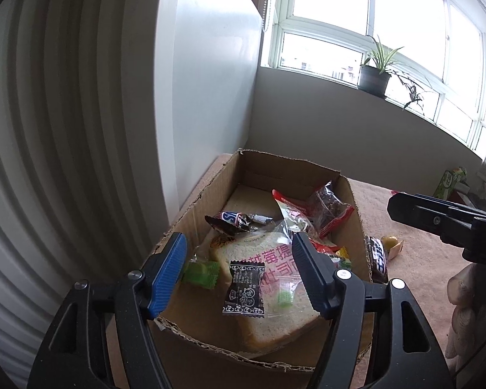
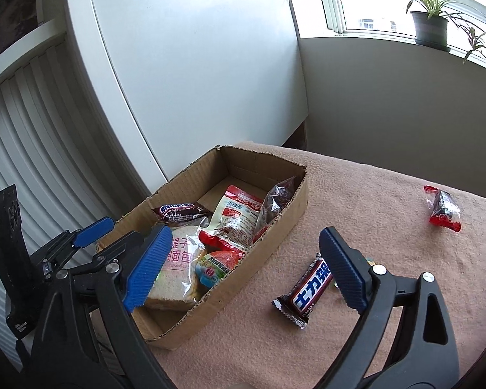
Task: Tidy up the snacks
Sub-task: 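Move both open tools back from the box over the remaining snacks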
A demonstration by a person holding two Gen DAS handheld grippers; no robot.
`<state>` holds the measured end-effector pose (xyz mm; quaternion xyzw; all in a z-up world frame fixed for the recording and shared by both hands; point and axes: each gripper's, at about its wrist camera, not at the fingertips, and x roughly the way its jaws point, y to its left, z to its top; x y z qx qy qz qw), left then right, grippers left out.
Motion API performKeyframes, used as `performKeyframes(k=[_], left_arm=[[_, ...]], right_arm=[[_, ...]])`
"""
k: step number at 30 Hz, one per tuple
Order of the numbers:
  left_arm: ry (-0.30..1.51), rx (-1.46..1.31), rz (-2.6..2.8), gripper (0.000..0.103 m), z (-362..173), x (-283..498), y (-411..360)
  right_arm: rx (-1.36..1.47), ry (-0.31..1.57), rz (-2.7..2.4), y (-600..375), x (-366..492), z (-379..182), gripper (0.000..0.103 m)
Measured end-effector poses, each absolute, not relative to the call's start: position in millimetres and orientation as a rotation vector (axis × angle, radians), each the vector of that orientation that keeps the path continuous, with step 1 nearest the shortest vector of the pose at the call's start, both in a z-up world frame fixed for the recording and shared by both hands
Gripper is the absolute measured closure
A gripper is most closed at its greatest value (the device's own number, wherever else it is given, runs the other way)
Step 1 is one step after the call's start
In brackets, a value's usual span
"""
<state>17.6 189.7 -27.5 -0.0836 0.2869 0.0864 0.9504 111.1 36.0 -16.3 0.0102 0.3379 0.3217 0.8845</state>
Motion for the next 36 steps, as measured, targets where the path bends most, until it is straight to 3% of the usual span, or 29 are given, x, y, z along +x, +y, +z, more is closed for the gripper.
performKeyframes(k=[26,36], left_arm=[[0.556,-0.06,-0.008,0.035,-9,28,93],[0.604,-0.01,-0.103,0.035,-24,34,32]], right_arm=[[0.318,0.739,0.442,-159,169,-19,0.009],[0.303,0.789,0.509,-165,174,-27,0.009]])
